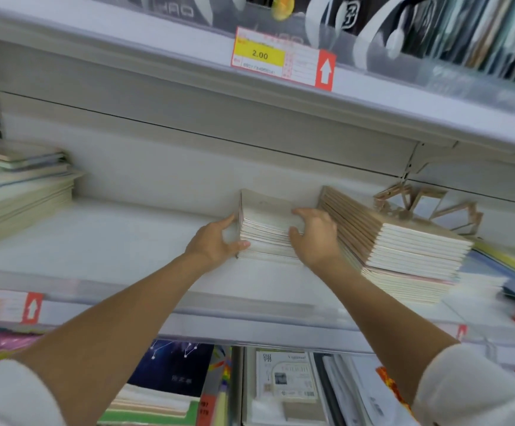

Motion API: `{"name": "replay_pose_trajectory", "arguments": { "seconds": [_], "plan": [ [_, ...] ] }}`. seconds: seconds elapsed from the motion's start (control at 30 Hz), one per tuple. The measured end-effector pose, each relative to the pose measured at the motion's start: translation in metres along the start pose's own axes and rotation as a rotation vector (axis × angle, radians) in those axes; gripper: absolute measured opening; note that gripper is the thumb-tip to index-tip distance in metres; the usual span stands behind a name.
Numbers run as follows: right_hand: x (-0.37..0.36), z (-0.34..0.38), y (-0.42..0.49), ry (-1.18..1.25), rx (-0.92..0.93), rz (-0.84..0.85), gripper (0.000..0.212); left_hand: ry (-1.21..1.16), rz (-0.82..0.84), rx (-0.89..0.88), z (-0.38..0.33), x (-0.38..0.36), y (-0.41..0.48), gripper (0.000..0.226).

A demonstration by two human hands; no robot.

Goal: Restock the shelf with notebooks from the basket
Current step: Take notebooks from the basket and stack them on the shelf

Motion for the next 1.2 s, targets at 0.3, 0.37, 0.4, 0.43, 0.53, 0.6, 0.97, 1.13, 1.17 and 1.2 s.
{"name": "replay_pose_trajectory", "arguments": {
  "seconds": [0.3,0.37,0.4,0.43,0.53,0.6,0.97,1.13,1.17,1.2],
  "plan": [
    [0.02,0.123,-0.073,0.023,0.415,-0.105,0.034,0.384,-0.432,0.017,-0.024,0.118,-0.096,0.031],
    [0.02,0.153,-0.095,0.068,0.493,-0.088,0.031,0.371,-0.444,0.066,-0.015,0.143,-0.127,0.03],
    [0.019,0.169,-0.106,0.091,0.534,-0.09,0.029,0.357,-0.446,0.084,-0.009,0.156,-0.143,0.03],
    [0.018,0.185,-0.116,0.109,0.581,-0.089,0.027,0.346,-0.45,0.096,-0.001,0.168,-0.16,0.031],
    [0.011,0.238,-0.15,0.157,0.717,-0.046,0.026,0.354,-0.472,0.145,0.023,0.207,-0.215,0.036],
    [0.005,0.273,-0.172,0.204,0.755,0.007,0.026,0.401,-0.475,0.191,0.04,0.231,-0.249,0.037],
    [-0.057,0.414,-0.318,0.36,0.796,0.465,0.021,0.412,-0.612,0.561,0.134,0.327,-0.411,0.034],
    [-0.108,0.426,-0.376,0.221,0.894,0.789,0.029,0.34,-0.658,0.8,0.191,0.343,-0.493,0.025],
    [-0.117,0.427,-0.384,0.114,0.963,0.863,0.036,0.32,-0.654,0.86,0.203,0.343,-0.508,0.018],
    [-0.125,0.427,-0.389,0.034,1.007,0.934,0.043,0.3,-0.643,0.914,0.217,0.343,-0.521,0.01]
  ]
}}
Point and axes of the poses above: each hand's wrist, its own y-axis towards the middle knuckle, its own x-axis out of the back of the hand, z = x × y, the point moved 3 cm from there along y, towards the middle knuckle, and after that the axes turned 13 degrees about -y, right-handed, at the moved point
